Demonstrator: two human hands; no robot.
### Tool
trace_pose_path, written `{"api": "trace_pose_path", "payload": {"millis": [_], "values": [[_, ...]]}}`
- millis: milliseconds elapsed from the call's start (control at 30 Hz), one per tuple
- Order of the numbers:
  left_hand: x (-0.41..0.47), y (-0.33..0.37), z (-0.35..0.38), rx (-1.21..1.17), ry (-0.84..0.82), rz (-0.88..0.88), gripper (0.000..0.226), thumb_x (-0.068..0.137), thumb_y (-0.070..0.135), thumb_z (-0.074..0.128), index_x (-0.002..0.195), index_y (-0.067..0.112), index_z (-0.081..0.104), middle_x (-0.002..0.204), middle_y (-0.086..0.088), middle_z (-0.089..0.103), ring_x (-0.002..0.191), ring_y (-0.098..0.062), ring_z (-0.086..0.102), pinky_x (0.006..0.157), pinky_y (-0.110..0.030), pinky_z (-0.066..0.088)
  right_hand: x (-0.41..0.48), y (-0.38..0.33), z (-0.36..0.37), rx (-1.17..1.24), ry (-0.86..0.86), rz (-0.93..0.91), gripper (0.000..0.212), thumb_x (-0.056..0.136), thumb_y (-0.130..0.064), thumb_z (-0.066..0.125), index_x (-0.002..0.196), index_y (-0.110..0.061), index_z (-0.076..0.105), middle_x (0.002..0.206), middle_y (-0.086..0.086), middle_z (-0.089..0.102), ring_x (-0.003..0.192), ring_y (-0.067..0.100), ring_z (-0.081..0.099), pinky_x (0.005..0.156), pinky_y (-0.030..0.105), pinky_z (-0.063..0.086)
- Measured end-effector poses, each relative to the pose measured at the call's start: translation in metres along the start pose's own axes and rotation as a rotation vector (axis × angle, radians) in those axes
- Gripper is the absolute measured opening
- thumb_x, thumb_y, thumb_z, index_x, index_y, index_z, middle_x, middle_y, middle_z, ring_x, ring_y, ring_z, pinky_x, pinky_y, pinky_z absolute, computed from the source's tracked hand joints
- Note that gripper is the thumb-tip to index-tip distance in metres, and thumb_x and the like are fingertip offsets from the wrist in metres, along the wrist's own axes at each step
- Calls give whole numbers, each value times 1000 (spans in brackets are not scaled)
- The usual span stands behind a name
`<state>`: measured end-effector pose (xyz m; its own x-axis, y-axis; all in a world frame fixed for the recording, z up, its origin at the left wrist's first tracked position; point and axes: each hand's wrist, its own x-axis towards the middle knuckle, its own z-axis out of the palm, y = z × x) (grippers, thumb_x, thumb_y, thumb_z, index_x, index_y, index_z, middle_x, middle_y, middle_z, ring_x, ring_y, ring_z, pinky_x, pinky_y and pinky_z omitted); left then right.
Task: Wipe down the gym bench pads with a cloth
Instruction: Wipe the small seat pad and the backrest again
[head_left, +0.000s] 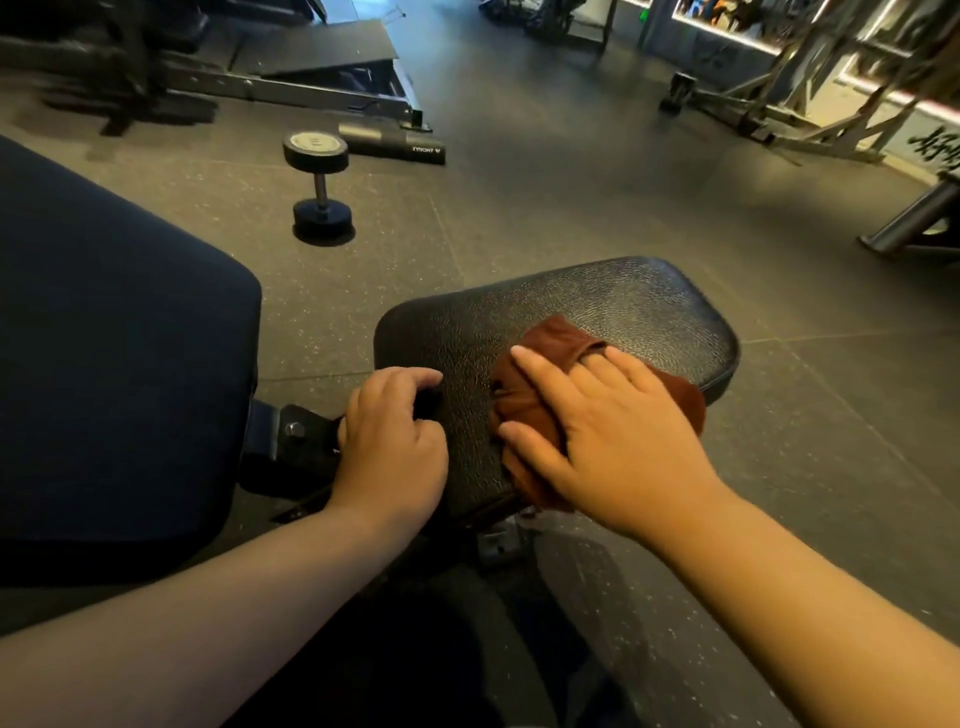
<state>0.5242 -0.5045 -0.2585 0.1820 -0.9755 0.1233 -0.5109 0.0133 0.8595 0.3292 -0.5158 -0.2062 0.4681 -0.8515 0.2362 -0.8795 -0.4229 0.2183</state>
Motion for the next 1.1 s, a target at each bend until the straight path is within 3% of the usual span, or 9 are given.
{"api": "trace_pose_path", "payload": {"millis": [133,267,433,533,667,733,800,900,1100], "values": [[0,-1,7,-32,-50,151,46,88,1,49,125,26,60,122,19,47,123,-3,40,114,-36,32,-24,-4,13,169,220,291,71,101,-53,39,159,-19,17,125,7,58,127,28,47,124,47,14],[4,6,13,-24,-164,329,47,87,17,44,131,24,61,139,10,54,135,-6,42,118,-36,31,-46,-47,42,532,293,215,68,101,-41,44,158,-22,12,147,10,41,145,30,31,124,50,-5],[9,17,21,9,-350,454,48,95,33,48,143,30,52,152,15,43,146,0,25,122,-33,20,-68,-23,60,552,450,276,57,99,-40,47,148,-17,28,153,12,31,147,27,23,117,62,24],[8,20,28,36,-403,451,51,96,42,48,147,33,46,156,18,34,148,2,17,123,-35,17,-60,-39,55,827,436,497,68,98,-50,40,155,-32,9,162,12,13,150,24,17,118,54,28],[7,18,34,154,-333,521,51,98,41,38,149,33,43,159,16,30,150,-1,16,123,-41,18,-56,-77,68,1079,443,565,79,98,-52,37,150,-49,-23,163,-14,1,152,9,8,123,40,20],[10,19,33,278,-329,603,53,100,47,30,152,35,35,162,14,23,152,-3,10,125,-40,11,-69,-84,88,1224,325,605,78,95,-54,40,148,-57,-17,156,-29,9,148,-1,18,123,36,23],[13,21,33,358,-368,642,56,100,53,21,154,41,23,165,17,10,152,-3,-1,125,-40,2,-74,-96,97,1419,273,586,66,95,-46,44,148,-55,6,154,-25,29,142,-3,32,120,38,31],[15,24,34,348,-405,661,55,100,55,22,154,46,17,165,19,5,152,-3,-6,125,-46,-1,-56,-103,91,1570,536,606,56,101,-30,43,152,-34,20,148,-21,44,140,3,40,118,32,33],[12,19,35,292,-446,869,51,104,34,36,154,26,31,164,5,24,153,-13,14,123,-53,14,-25,-55,108,1562,829,896,75,94,-68,40,155,-27,23,156,5,41,145,15,38,120,48,28]]}}
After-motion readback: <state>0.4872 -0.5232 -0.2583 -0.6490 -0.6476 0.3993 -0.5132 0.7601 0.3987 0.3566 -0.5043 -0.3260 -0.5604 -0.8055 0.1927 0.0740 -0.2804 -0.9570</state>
